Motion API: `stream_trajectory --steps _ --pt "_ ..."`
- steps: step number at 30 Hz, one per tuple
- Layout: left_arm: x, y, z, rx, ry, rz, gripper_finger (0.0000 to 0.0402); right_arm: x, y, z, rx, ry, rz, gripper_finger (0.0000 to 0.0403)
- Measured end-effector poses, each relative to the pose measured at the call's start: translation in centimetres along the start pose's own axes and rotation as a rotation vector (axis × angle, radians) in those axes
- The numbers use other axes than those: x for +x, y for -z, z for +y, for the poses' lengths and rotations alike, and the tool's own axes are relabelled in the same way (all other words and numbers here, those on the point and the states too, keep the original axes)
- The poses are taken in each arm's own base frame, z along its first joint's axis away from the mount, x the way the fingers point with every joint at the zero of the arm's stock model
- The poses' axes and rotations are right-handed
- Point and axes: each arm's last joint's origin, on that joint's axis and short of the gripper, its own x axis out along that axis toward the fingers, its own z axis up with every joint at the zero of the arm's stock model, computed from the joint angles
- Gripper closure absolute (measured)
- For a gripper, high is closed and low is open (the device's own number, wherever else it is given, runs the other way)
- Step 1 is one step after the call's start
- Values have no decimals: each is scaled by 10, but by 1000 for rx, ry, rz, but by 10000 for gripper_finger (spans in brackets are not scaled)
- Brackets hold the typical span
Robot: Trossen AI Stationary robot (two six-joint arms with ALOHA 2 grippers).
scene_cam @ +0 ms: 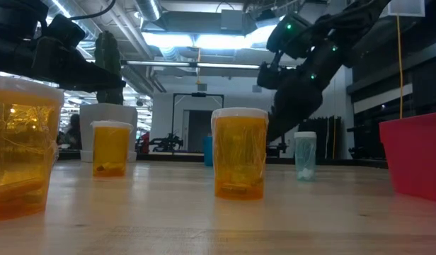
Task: Pick and place medicine bottles into bin by pill shape (circle, oval)
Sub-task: Put the small green pill bottle into the blue bin
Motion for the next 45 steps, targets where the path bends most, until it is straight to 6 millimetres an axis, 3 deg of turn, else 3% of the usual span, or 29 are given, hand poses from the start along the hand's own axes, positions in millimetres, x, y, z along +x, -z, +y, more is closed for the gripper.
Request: stream_trajectory --steps 17,37,45 --pt "0 0 0 0 0 0 154 31 0 1 -28 0 -71 202" --pt "0 0 0 0 0 0 154 30 -10 1 -45 2 -178 202" --pt "0 0 0 0 0 0 154 30 -10 1 -43 2 -179 251"
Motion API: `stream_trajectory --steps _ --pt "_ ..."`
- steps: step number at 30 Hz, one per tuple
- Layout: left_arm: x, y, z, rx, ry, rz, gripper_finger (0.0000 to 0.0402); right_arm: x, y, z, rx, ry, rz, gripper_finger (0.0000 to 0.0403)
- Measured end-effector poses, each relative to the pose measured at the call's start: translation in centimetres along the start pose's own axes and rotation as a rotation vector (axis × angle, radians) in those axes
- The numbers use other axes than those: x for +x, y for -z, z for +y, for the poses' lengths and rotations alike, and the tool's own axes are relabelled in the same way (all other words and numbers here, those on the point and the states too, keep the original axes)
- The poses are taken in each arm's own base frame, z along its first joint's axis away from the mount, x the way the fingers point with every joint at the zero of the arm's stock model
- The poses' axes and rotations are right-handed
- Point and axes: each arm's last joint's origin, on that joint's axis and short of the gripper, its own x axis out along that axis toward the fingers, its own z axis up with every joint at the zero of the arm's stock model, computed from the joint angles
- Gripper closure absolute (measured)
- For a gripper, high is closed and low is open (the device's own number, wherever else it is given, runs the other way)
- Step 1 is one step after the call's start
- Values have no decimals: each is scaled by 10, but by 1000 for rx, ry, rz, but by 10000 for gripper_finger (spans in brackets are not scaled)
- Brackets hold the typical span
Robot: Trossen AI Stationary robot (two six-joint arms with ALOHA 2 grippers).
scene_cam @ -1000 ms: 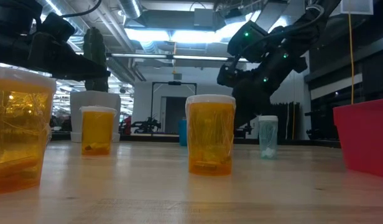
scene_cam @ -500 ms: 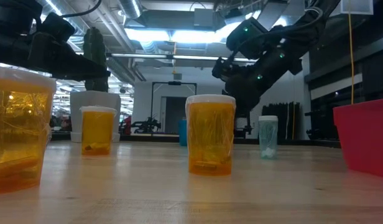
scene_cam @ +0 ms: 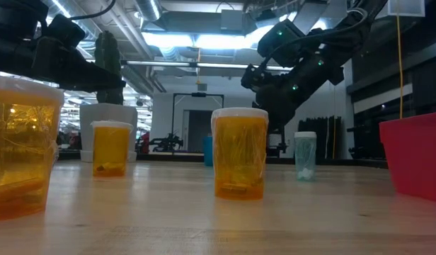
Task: Pick and place medicine bottles into bin by pill shape (circle, oval)
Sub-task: Put the small green pill bottle into the blue bin
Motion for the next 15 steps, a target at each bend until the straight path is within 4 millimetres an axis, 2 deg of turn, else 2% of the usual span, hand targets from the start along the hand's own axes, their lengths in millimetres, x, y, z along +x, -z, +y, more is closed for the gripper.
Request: stream_trajectory --steps 6,9,15 --pt "0 0 0 0 0 0 154 0 0 0 3 0 -4 285" --pt "0 0 0 0 0 0 154 0 -2 0 29 4 -23 281" --pt "0 0 0 0 0 0 154 -2 -7 -4 56 128 -69 277"
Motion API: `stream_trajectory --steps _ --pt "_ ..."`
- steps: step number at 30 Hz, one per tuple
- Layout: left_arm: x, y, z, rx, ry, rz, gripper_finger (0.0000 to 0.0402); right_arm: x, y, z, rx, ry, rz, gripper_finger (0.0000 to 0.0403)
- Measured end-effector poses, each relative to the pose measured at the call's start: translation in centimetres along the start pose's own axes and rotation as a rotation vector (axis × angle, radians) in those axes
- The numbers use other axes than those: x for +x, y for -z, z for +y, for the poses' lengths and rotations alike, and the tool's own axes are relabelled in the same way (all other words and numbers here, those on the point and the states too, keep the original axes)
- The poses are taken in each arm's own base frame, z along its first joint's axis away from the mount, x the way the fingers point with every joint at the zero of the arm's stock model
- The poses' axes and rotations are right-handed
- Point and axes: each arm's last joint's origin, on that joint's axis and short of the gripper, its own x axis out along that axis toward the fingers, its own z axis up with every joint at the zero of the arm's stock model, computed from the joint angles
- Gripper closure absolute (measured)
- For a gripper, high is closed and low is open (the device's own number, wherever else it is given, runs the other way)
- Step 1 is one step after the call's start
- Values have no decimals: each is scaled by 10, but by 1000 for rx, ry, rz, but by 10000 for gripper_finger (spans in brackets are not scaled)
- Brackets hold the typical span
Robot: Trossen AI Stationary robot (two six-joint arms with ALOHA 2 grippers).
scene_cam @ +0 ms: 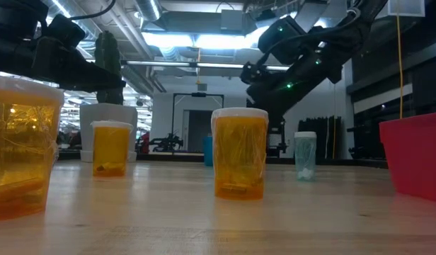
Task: Pick and place medicine bottles into bin by pill shape (circle, oval)
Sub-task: Put the small green pill bottle into the blue bin
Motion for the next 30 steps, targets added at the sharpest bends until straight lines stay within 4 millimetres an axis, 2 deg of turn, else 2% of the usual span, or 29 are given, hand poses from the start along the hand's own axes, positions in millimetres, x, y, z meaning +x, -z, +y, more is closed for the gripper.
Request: stream_trajectory --steps 12,18,23,30 --pt "0 0 0 0 0 0 154 -2 -20 -6 -109 102 -197 281" --pt "0 0 0 0 0 0 154 -11 -31 -33 -102 247 -238 280" --pt "0 0 0 0 0 0 154 -16 -39 -61 -59 262 -280 280" --pt "0 0 0 0 -5 1 154 -17 -61 -96 21 195 -352 280"
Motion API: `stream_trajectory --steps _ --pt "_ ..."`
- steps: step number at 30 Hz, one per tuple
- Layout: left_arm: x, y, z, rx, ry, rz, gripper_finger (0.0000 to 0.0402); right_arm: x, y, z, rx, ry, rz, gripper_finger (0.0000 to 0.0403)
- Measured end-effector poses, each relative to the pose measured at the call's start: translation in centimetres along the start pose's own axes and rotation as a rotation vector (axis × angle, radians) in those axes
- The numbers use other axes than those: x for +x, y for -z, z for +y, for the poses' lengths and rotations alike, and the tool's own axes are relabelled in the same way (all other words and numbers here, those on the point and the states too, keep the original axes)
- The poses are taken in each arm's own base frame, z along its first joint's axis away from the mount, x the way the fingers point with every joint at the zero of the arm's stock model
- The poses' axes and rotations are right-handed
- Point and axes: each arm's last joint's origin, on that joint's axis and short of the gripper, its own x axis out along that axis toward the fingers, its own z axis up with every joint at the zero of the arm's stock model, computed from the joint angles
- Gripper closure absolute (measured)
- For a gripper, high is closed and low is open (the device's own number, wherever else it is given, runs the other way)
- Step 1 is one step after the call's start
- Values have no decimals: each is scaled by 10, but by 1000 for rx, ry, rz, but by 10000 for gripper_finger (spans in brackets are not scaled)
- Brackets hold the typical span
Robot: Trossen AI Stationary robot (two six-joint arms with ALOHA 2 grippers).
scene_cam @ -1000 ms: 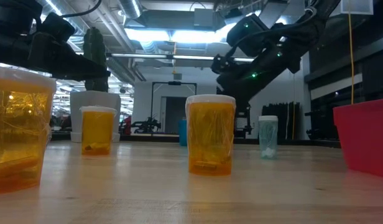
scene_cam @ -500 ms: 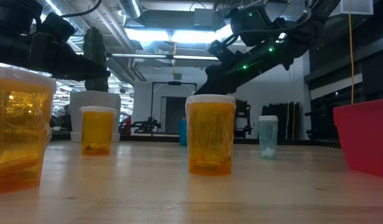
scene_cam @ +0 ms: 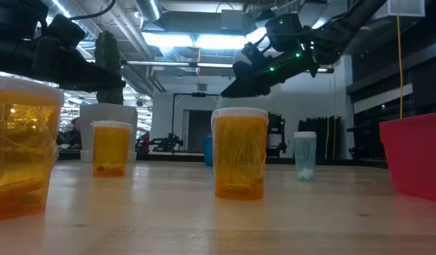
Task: Pick and place medicine bottles into bin by pill shape (circle, oval)
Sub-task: Put the small green pill bottle into the blue bin
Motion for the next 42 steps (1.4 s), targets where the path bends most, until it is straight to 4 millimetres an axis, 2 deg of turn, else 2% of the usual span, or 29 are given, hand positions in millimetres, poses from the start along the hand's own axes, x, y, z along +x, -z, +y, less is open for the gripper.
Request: stream_trajectory --steps 7,13,19,32,39,42 --pt "0 0 1 0 -20 1 154 5 -15 -24 46 64 -42 280" --pt "0 0 1 0 -21 1 154 6 -10 -35 78 90 -5 280" --pt "0 0 1 0 -21 1 154 6 -8 -36 97 92 12 275" --pt "0 0 1 0 -21 1 154 6 -10 -36 79 93 -2 194" --pt "0 0 1 0 -21 1 154 4 -11 -35 96 90 -6 193" --pt "0 0 1 0 -21 1 154 -3 -21 -37 97 93 -38 197"
